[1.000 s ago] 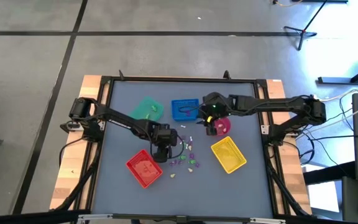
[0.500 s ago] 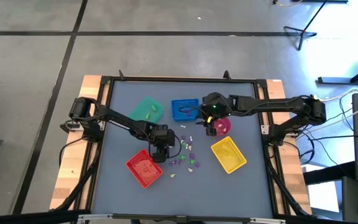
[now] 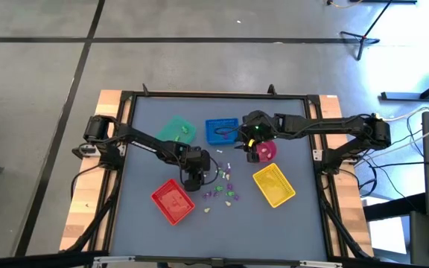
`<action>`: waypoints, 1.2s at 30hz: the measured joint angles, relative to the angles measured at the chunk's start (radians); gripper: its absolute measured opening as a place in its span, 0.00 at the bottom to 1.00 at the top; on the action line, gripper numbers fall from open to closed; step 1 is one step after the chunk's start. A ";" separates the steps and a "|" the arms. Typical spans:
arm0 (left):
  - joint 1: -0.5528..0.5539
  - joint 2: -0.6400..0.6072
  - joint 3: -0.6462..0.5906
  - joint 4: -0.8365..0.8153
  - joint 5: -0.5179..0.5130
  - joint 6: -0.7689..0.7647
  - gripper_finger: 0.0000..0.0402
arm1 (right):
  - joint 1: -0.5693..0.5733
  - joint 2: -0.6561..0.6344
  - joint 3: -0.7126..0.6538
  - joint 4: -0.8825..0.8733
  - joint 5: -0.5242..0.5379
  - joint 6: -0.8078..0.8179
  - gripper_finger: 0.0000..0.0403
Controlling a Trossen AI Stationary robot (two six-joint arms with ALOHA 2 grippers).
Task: Sort Halloween decoration
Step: Put the white bone toy into the yellow bin
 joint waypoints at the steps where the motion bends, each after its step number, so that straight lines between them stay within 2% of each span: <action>1: 0.000 0.000 0.000 0.000 0.005 0.000 0.36 | 0.000 0.000 0.000 0.000 0.000 0.000 0.33; 19: -0.002 0.000 0.000 0.000 0.013 0.000 0.17 | 0.000 0.000 0.000 0.000 0.001 0.000 0.33; 36: -0.002 0.000 0.000 0.000 0.013 0.000 0.06 | 0.000 0.000 0.000 -0.001 0.001 -0.001 0.33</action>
